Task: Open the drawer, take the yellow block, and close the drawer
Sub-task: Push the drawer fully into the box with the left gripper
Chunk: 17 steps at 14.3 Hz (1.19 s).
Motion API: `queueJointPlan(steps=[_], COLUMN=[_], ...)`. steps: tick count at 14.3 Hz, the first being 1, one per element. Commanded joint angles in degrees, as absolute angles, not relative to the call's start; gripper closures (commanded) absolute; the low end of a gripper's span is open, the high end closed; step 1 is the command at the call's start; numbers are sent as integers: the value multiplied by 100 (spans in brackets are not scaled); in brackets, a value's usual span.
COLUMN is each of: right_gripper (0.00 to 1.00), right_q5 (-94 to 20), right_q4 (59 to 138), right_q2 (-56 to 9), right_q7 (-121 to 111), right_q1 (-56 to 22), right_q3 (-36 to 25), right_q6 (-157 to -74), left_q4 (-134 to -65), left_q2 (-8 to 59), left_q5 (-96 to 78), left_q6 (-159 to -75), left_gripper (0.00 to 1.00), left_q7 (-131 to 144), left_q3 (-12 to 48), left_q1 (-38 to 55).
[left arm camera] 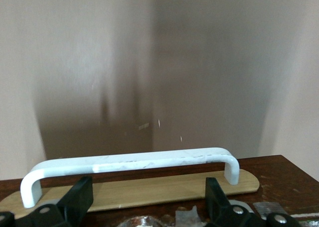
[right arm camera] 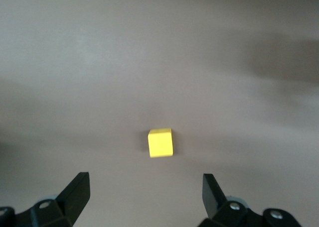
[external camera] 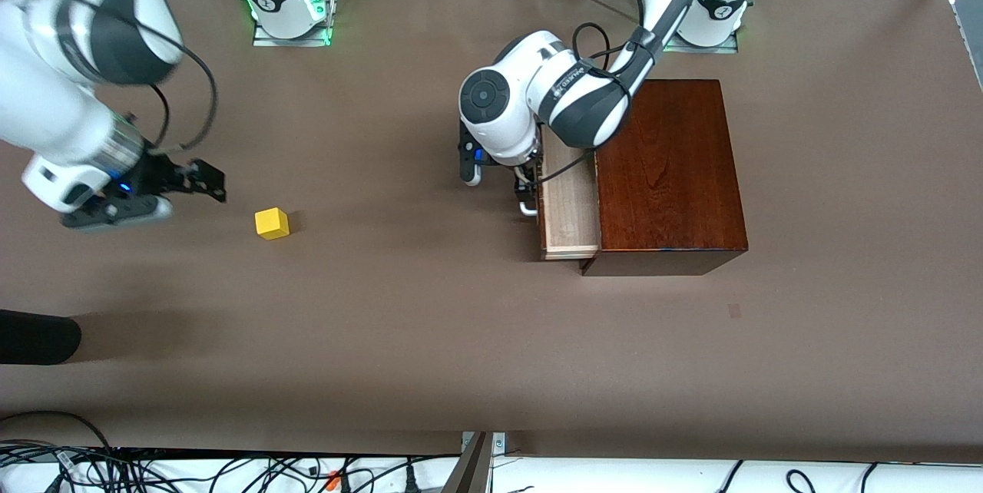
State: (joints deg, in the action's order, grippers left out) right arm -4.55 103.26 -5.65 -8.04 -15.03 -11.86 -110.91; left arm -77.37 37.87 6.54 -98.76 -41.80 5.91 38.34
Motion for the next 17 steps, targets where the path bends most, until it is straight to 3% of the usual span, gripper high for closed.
queueJointPlan(steps=[1, 7, 17], right_gripper=[0, 0, 0], right_q5=[-369, -334, 105], right_q4=[9793, 9423, 9009], right_q2=[-343, 88, -53], right_q7=[-694, -554, -563], right_q1=[-1459, -1459, -1485], right_q3=[-1116, -1151, -1134], right_q6=[-10128, -9080, -9026], left_q4=[-7840, -7840, -7779], left_q2=[3595, 3595, 3595], left_q5=[1081, 1160, 1318], left_q6=[-9554, -9361, -9088], left_gripper=[0, 0, 0], left_q7=[-4271, -4271, -4263], left_q3=[448, 448, 457], left_q1=[3525, 3296, 3146])
